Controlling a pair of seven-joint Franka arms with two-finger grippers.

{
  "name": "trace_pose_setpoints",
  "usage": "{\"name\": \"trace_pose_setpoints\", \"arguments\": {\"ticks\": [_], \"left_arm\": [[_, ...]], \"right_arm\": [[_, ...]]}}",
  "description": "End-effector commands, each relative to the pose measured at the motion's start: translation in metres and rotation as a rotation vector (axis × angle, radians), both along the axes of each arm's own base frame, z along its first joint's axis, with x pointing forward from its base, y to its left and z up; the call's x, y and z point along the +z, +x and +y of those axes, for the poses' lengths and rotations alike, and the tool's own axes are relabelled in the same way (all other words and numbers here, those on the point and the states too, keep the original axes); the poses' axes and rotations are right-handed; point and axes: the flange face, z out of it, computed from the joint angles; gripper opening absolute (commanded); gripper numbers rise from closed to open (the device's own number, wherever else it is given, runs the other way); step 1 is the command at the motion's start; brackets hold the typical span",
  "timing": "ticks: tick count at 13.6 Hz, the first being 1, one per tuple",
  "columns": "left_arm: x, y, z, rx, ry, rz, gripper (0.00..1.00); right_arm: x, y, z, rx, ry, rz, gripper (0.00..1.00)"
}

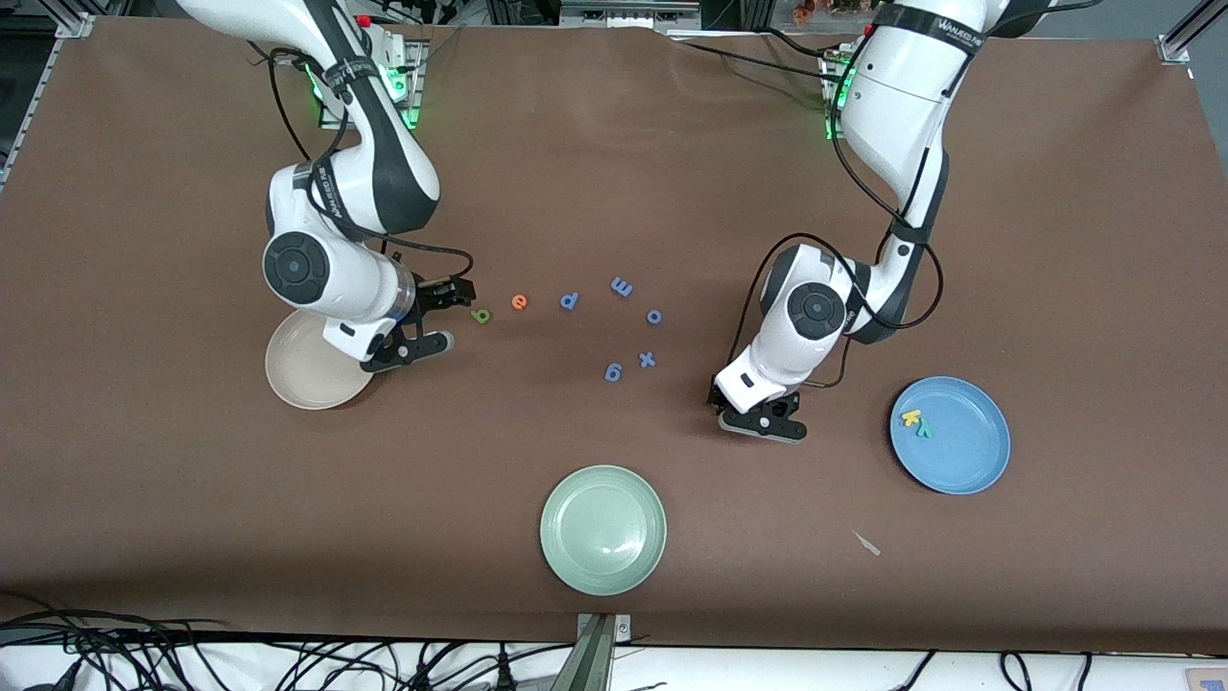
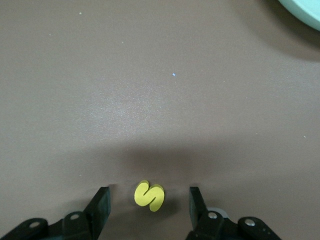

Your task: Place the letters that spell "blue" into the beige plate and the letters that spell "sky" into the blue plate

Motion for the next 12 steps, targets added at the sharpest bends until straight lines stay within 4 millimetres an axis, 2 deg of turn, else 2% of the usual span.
{"name": "trace_pose_setpoints", "arguments": {"ticks": [1,3,4,5,7,12], "left_arm": [[-0.005,0.004,-0.002,-0.028,0.019,-0.009,0.67],[-0.013,0.003,-0.002,-0.033,0.024,-0.016,0.64],[-0.014,0.002,-0.004,-0.038,0.025,-0.015,0.59],[-0.014,0.002,-0.004,-0.046,0.031,-0.017,0.48],[-0.014,0.002,-0.004,-0.058,0.040,-0.021,0.32],[-0.012,0.003,-0.001,-0.051,0.041,-0.023,0.12]], "right_arm": [[0.025,-0.015,0.004,-0.027,-0.037,-0.013,1.00],[0.031,-0.022,0.013,-0.054,-0.044,-0.015,1.00],[0.032,-0.030,0.014,-0.044,-0.054,-0.029,1.00],[0.026,-0.036,0.015,-0.023,-0.072,-0.061,1.00],[0.000,-0.045,0.016,-0.013,-0.056,-0.126,1.00],[-0.061,-0.084,0.026,0.022,-0.017,-0.212,1.00]]}}
